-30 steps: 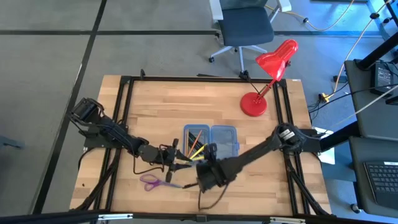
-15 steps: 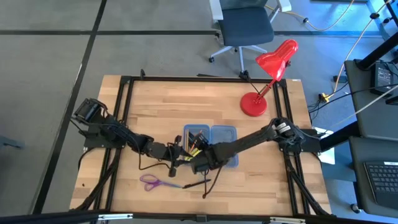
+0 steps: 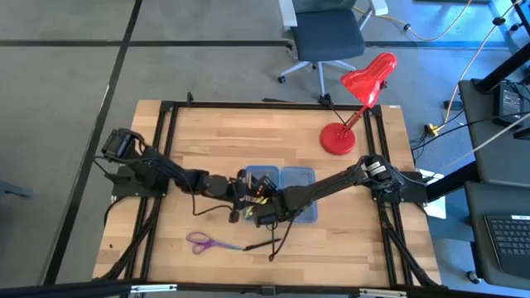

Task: Pick & place school supplies into a supply box
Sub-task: Put the yellow pen into the blue supply box, then put the black pen into the blue supply box

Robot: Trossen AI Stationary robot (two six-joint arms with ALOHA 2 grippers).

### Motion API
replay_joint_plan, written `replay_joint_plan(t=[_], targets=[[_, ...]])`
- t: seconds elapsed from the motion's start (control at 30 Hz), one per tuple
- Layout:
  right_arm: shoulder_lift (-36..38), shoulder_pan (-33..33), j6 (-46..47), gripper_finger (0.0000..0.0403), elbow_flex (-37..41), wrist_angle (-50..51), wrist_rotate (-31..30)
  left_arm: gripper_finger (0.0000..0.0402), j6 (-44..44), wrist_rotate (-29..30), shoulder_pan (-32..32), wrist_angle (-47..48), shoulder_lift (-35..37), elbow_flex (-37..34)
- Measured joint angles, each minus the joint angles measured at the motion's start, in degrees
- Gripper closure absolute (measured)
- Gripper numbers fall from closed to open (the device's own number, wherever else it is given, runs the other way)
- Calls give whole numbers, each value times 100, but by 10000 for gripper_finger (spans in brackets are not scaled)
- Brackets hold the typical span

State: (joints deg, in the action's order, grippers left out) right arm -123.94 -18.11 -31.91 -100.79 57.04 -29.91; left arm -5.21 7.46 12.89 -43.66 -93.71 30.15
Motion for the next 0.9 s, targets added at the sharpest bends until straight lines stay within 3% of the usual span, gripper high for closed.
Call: replay_joint_plan(t=[0.3,0.9], targets=[[0,-9,-113,224,2,-379,1,302,-57,-597,-249,67,2,0],[-9,-4,-76,224,2,-749,8,299,-518,-535,-489,214,-380,-2]])
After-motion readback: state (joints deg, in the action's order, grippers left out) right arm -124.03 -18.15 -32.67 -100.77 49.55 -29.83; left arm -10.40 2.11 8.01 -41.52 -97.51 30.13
